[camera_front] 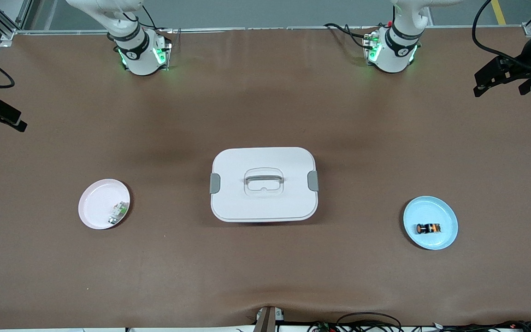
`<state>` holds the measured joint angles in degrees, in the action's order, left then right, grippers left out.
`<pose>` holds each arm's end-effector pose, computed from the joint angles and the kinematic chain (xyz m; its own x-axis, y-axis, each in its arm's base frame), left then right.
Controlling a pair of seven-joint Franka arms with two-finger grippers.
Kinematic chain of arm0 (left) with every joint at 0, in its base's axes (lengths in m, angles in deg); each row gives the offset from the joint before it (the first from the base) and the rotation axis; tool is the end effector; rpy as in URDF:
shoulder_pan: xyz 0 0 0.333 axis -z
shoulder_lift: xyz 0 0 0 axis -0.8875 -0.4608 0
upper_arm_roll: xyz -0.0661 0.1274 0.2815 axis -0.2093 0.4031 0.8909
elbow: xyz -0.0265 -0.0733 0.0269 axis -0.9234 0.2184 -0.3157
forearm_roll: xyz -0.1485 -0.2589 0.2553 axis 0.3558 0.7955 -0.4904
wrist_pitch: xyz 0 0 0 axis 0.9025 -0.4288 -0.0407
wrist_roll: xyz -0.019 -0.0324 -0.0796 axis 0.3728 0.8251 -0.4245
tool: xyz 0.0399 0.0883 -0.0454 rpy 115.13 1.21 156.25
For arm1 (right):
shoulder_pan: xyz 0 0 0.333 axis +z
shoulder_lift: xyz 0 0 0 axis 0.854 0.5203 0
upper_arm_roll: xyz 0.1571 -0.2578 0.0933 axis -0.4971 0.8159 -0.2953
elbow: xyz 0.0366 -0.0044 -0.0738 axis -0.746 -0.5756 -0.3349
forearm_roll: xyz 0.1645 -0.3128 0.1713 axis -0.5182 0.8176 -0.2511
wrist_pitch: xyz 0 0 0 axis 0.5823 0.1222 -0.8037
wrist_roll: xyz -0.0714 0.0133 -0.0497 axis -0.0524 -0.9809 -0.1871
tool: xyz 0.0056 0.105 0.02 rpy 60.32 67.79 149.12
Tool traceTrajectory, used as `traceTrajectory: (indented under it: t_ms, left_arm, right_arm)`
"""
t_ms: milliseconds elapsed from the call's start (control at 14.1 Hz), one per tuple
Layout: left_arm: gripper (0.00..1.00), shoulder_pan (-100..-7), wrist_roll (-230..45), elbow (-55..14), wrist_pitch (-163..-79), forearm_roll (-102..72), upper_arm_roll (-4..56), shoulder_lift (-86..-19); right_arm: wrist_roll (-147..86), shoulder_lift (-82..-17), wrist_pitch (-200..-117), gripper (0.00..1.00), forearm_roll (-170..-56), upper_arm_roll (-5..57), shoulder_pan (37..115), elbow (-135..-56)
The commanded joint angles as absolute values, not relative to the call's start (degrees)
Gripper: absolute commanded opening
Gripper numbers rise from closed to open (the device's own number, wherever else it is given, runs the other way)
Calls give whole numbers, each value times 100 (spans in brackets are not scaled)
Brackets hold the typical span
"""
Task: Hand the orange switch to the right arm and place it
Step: 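Move the left gripper down over the orange switch on the blue plate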
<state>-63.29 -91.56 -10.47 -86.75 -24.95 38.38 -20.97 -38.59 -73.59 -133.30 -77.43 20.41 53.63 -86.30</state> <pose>0.5052 -0.0447 0.6731 0.9998 0.0125 -0.0141 0.0121 -0.9995 -0.0297 0.5490 -0.0451 0.6391 0.9896 -0.1413 0.0279 -0.1408 -0.9898 -0.0201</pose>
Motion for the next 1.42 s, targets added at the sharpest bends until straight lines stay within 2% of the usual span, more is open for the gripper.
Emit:
traceTrajectory:
  t_ms: [0, 212, 496, 991, 1345]
  left_arm:
    - [100, -6335, -9136, -924, -8617, -2612, 3815, -2156]
    - [100, -6370, -9092, -915, -8617, -2620, 3850, -2182]
    - [100, -6379, -9065, -897, -8739, -2620, 3877, -2655]
    - [100, -6520, -8996, -1424, -10346, -2795, 3877, -3500]
    - [100, -6572, -8986, -1838, -11954, -3174, 3868, -4176]
  right_arm:
    - [-3801, -7274, -13224, 100, -7690, 1956, 5276, -8464]
    - [-3801, -7274, -13224, 100, -7690, 1956, 5259, -8464]
    - [-3801, -7274, -13224, 100, -7690, 1964, 5259, -8464]
    - [-3801, -7274, -13224, 100, -7690, 1956, 5250, -8456]
    - [-3801, -7274, -13233, 100, -7690, 1956, 5259, -8456]
